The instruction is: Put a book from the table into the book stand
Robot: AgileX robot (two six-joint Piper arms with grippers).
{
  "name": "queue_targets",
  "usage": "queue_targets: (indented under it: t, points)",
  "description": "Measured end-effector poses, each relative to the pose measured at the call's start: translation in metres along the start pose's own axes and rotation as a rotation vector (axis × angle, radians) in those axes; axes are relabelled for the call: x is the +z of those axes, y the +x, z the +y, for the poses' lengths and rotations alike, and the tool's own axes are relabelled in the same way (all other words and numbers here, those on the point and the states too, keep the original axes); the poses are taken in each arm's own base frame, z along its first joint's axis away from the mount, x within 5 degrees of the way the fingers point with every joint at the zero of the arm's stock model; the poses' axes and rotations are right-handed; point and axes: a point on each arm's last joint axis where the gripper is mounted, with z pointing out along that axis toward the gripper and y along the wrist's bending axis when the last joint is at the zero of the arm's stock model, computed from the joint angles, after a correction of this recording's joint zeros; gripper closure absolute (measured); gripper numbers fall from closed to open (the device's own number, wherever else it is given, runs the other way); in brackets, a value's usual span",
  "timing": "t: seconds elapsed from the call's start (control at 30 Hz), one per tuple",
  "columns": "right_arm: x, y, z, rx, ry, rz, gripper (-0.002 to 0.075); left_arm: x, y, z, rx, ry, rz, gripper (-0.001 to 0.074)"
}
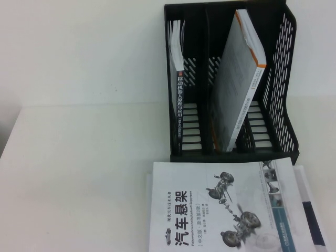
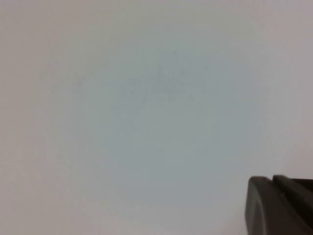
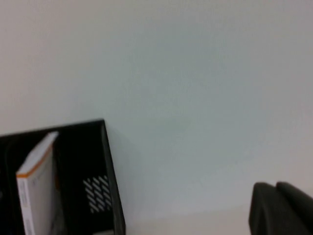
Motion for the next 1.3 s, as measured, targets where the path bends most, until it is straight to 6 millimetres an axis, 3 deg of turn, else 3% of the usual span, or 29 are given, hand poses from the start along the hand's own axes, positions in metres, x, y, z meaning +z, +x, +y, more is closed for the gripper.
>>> queue_targets:
  t: [0.23, 0.43, 0.63, 0.83, 0.97, 1.3]
  points:
    - [0.021, -0.018, -0.001, 0.005, 0.108, 0.305, 0.0727, 0.005, 0.018, 0.003, -0.035, -0.013, 0.066, 0.0738]
    - [0.047, -0.017, 0.000, -0.061, 0.158, 0.613, 0.0727, 0.014, 0.031, 0.007, -0.053, -0.090, 0.356, 0.0738]
    - [0.073, 0.006, 0.006, -0.012, 0.138, 0.904, 0.0727, 0.036, 0.032, 0.001, -0.102, -0.108, 0.697, 0.0738]
    - [0.094, 0.026, 0.037, 0.074, -0.212, 1.078, 0.0727, 0.063, 0.039, -0.022, -0.281, 0.079, 0.887, 0.0738]
    - [0.113, 0.041, 0.050, 0.096, -0.389, 1.159, 0.0727, 0.083, 0.055, -0.031, -0.439, 0.137, 0.982, 0.0738]
    - [0.165, 0.105, 0.049, 0.063, -0.404, 1.358, 0.0727, 0.117, 0.109, -0.040, -0.624, 0.246, 1.266, 0.0738]
